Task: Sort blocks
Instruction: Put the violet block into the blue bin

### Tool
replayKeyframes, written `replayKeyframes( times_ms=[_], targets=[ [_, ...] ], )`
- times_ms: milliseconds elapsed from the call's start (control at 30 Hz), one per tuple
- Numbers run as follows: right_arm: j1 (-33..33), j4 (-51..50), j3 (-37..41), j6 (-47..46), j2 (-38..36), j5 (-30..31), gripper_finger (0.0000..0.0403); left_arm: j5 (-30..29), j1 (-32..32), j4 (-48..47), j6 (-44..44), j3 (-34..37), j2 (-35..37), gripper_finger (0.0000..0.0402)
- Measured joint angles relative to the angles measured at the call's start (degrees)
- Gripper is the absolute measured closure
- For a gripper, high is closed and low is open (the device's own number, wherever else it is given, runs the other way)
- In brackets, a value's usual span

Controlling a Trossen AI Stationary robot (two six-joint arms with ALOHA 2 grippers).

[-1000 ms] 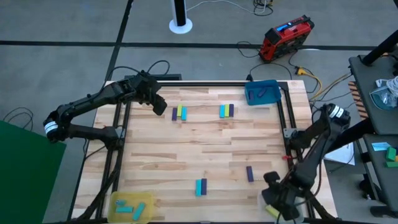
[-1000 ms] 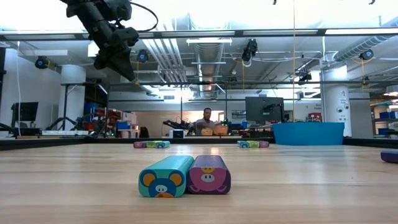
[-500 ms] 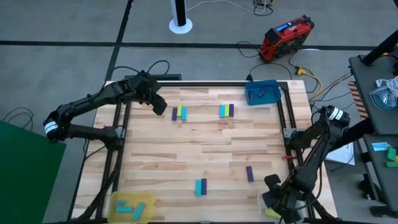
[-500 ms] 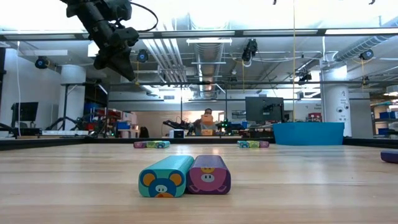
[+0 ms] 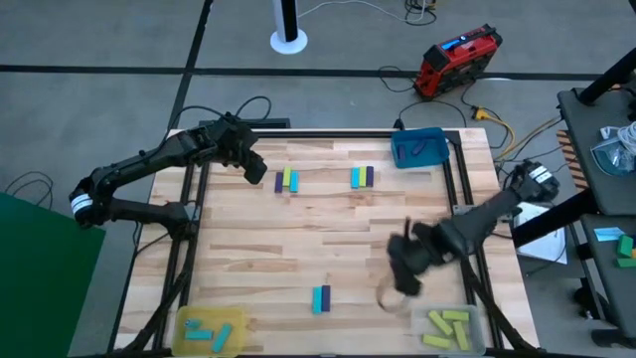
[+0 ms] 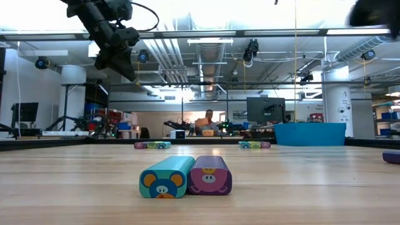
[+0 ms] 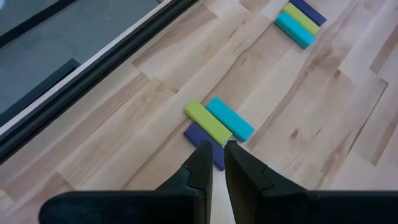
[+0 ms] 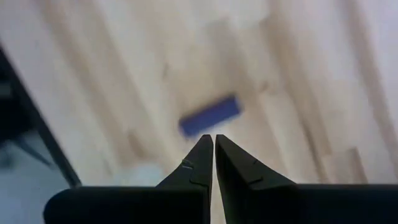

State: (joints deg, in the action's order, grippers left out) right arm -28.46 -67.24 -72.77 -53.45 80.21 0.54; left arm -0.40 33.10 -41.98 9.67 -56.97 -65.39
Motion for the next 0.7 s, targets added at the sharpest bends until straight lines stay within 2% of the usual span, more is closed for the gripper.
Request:
replayKeyframes(
  times_ms=[233, 467, 600, 700],
  targets=[
    [21.01, 1.63, -1.99, 0.05, 0.49, 0.10, 0.0390, 0.00, 0.00, 0.03, -0.17, 0.00, 0.00, 0.0380],
    [40.21, 10.01, -1.97, -1.29, 1.24, 0.77, 0.0390, 0.00, 0.00, 0.32, -0.64, 0.00, 0.00, 0.0380],
    [47.99, 14.07, -1.97, -3.59, 3.46, 1.02, 0.0390, 0.00, 0.00, 0.53, -1.78, 0.00, 0.00, 0.0380],
    [51.24, 15.21, -1.97, -3.61, 6.02, 0.91, 0.0390, 0.00, 0.00, 1.03, -2.45, 0.00, 0.00, 0.0380]
  ],
)
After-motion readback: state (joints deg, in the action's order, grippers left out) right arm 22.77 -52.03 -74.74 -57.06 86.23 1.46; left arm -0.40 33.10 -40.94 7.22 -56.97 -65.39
